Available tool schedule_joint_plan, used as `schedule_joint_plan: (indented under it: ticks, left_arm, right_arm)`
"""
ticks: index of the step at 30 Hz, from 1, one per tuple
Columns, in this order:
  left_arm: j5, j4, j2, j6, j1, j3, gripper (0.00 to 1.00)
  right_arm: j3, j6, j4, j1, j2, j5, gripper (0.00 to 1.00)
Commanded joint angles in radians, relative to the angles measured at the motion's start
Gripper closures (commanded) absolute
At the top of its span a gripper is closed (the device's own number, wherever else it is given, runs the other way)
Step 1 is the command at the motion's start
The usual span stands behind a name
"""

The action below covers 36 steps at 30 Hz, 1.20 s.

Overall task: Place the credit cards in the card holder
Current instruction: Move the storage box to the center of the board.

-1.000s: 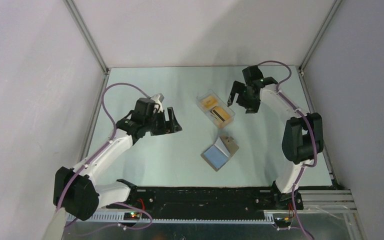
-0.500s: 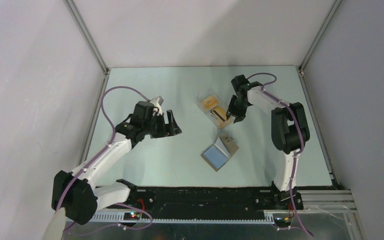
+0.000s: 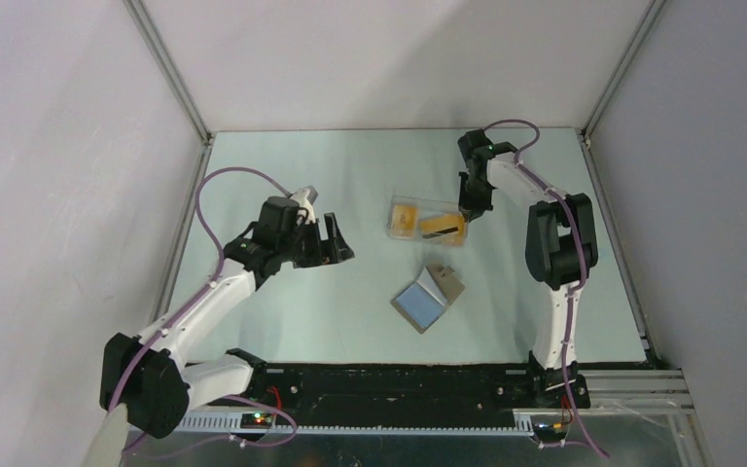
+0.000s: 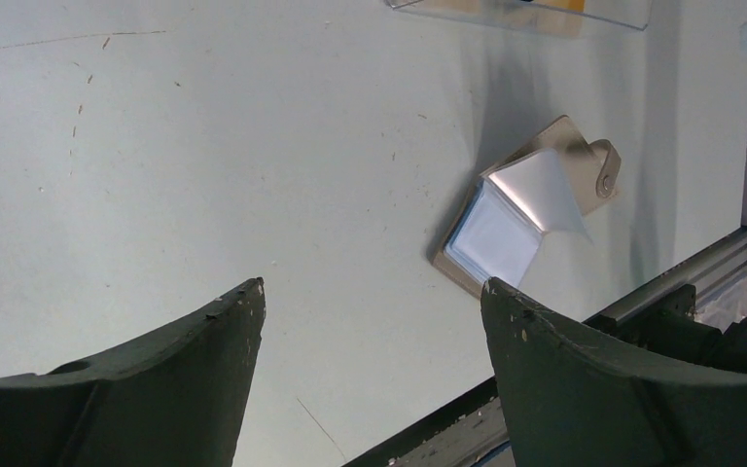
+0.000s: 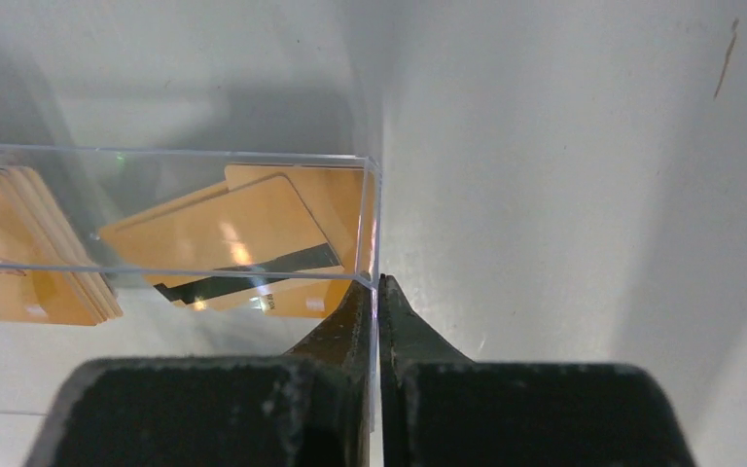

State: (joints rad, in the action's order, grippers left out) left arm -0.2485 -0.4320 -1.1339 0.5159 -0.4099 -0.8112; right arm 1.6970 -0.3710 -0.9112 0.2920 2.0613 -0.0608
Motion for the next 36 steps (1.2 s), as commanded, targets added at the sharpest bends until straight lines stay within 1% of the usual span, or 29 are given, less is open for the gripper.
schedule_joint_plan:
  ticks: [1,5,7,8,9,10,11,12,15,17,20,21,24,26,31,36]
  left_arm:
    - [-0.020,0.028,-0.006,0.003,0.003,-0.005,0.14]
    - [-0.022,0.027,-0.012,0.004,0.002,-0.017,0.14]
    - [-0.016,0.029,-0.018,0.008,0.002,-0.023,0.14]
    - [-0.015,0.030,-0.022,0.012,0.002,-0.029,0.14]
    - [-0.010,0.030,-0.031,0.020,0.002,-0.033,0.14]
    - [-0.005,0.029,-0.036,0.026,0.001,-0.043,0.14]
    - [0.003,0.029,-0.049,0.036,0.000,-0.049,0.14]
    - [0.009,0.029,-0.056,0.042,-0.002,-0.065,0.14]
    - [0.039,0.035,-0.116,0.074,-0.022,-0.117,0.15]
    - [0.049,0.038,-0.170,0.090,-0.048,-0.174,0.16]
    - [0.064,0.040,-0.253,0.109,-0.086,-0.286,0.17]
    - [0.069,0.041,-0.293,0.119,-0.098,-0.308,0.18]
    - [0.104,0.040,-0.371,0.147,-0.108,-0.394,0.20]
    - [0.137,0.038,-0.425,0.159,-0.108,-0.437,0.21]
    - [0.178,0.039,-0.575,0.183,-0.107,-0.545,0.22]
    - [0.175,0.038,-0.730,0.189,-0.106,-0.645,0.27]
  right_arm:
    - [0.067,0.100,-0.017,-0.003,0.026,0.011,1.00]
    - [0.073,0.116,0.000,-0.001,0.040,0.019,1.00]
    - [0.083,0.120,0.013,0.001,0.038,0.020,0.97]
    - [0.087,0.126,0.016,0.002,0.037,0.017,0.85]
    - [0.098,0.131,0.016,0.003,0.035,0.011,0.80]
    - [0.103,0.134,0.012,0.003,0.032,0.008,0.70]
    - [0.112,0.138,0.010,0.004,0.028,0.010,0.66]
    - [0.116,0.144,0.006,0.005,0.017,0.010,0.58]
    - [0.112,0.148,0.001,0.005,-0.025,0.010,0.44]
    - [0.112,0.143,-0.008,0.003,-0.048,0.014,0.40]
    - [0.109,0.140,-0.015,0.006,-0.082,0.041,0.38]
    - [0.109,0.141,-0.016,0.007,-0.098,0.069,0.36]
    - [0.123,0.144,-0.021,0.022,-0.110,0.131,0.31]
    - [0.153,0.146,-0.045,0.046,-0.098,0.143,0.29]
    - [0.240,0.137,-0.106,0.112,-0.020,0.096,0.19]
    - [0.284,0.121,-0.139,0.127,0.080,0.069,0.17]
